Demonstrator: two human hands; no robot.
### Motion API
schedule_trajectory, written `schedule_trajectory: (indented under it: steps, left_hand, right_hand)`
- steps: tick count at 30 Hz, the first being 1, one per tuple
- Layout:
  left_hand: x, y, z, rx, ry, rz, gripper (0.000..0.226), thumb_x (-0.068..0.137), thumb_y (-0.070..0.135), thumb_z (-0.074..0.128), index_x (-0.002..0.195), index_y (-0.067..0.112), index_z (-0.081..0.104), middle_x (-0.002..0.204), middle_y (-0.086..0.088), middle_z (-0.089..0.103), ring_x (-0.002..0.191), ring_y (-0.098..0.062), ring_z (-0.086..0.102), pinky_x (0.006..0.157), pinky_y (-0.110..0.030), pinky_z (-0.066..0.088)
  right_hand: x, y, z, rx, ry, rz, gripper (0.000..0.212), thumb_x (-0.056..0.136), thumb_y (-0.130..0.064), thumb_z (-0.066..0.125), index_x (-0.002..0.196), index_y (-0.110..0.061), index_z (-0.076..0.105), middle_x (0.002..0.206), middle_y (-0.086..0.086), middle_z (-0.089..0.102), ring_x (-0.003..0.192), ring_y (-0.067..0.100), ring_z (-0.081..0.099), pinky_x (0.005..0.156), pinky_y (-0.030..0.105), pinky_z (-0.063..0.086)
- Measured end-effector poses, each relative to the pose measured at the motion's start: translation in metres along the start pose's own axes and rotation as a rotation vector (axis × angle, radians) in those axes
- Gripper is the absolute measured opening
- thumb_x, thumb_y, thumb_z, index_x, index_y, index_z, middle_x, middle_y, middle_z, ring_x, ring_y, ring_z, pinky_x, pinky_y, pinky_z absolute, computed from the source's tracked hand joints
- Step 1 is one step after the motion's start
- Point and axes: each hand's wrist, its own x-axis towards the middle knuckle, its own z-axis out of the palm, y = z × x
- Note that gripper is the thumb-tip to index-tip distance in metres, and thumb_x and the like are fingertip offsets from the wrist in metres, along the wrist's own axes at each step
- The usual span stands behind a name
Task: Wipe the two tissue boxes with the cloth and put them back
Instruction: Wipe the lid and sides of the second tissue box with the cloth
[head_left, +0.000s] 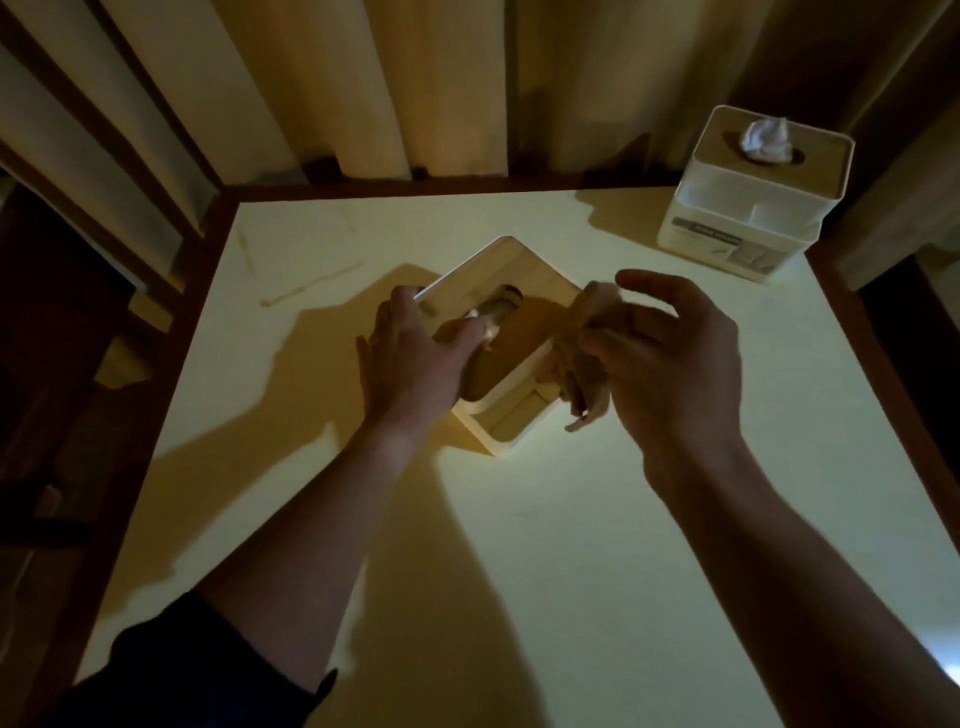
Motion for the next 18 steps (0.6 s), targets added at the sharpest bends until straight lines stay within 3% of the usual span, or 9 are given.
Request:
schedule_trajectory:
  steps: [3, 6, 9, 12, 16, 18]
  left_hand:
    - [0.000, 0.001, 0.000, 0.020, -0.010, 0.005, 0.055, 0.087, 0.059, 0.061, 0.126, 0.022, 0.054, 0.126, -0.002, 0.060, 0.120, -0.029, 0.055, 0.109, -0.053, 0.039]
    - [-0.001, 0.002, 0.000, 0.020, -0.014, -0.010, 0.058, 0.085, 0.061, 0.059, 0.126, 0.022, 0.053, 0.128, -0.003, 0.060, 0.120, -0.031, 0.054, 0.109, -0.053, 0.039]
    - [0.000, 0.003, -0.001, 0.020, -0.025, -0.004, 0.062, 0.081, 0.063, 0.056, 0.126, 0.021, 0.054, 0.129, -0.004, 0.061, 0.121, -0.032, 0.055, 0.108, -0.052, 0.040]
    - [0.001, 0.001, -0.001, 0.021, -0.032, 0.005, 0.058, 0.087, 0.059, 0.061, 0.129, 0.020, 0.052, 0.130, -0.005, 0.060, 0.120, -0.032, 0.055, 0.107, -0.051, 0.041]
    - [0.000, 0.002, -0.002, 0.008, -0.043, 0.014, 0.063, 0.082, 0.061, 0.057, 0.129, 0.019, 0.052, 0.130, -0.005, 0.060, 0.120, -0.032, 0.055, 0.108, -0.053, 0.041]
    - [0.000, 0.003, -0.003, 0.015, -0.048, 0.016, 0.065, 0.078, 0.064, 0.054, 0.126, 0.020, 0.053, 0.129, -0.004, 0.061, 0.121, -0.032, 0.056, 0.110, -0.055, 0.039]
  right_hand:
    - [-0.023, 0.027, -0.001, -0.165, -0.003, -0.371, 0.031, 0.094, -0.001, 0.078, 0.116, -0.022, 0.075, 0.107, -0.006, 0.080, 0.087, 0.009, 0.078, 0.076, 0.033, 0.067]
    - [-0.029, 0.062, 0.006, -0.537, -0.232, -0.774, 0.032, 0.091, 0.008, 0.072, 0.118, -0.009, 0.077, 0.120, 0.010, 0.077, 0.103, 0.027, 0.077, 0.087, 0.036, 0.064]
    - [-0.025, 0.068, 0.007, -0.815, -0.429, -1.034, 0.026, 0.094, -0.004, 0.065, 0.117, -0.003, 0.077, 0.113, 0.015, 0.076, 0.110, 0.035, 0.070, 0.114, 0.039, 0.044]
    - [-0.011, 0.052, 0.010, -1.023, -0.666, -0.997, 0.034, 0.088, -0.028, 0.062, 0.113, -0.009, 0.076, 0.105, 0.007, 0.075, 0.103, 0.028, 0.068, 0.118, 0.042, 0.040]
    - [-0.006, 0.021, 0.023, -1.249, -0.917, -0.846, 0.031, 0.083, -0.035, 0.058, 0.103, -0.015, 0.070, 0.100, 0.002, 0.074, 0.088, 0.023, 0.068, 0.091, 0.035, 0.054]
    - [-0.002, 0.010, 0.032, -1.276, -1.016, -0.713, 0.029, 0.085, -0.033, 0.063, 0.104, -0.012, 0.068, 0.105, 0.005, 0.071, 0.091, 0.026, 0.067, 0.084, 0.033, 0.056]
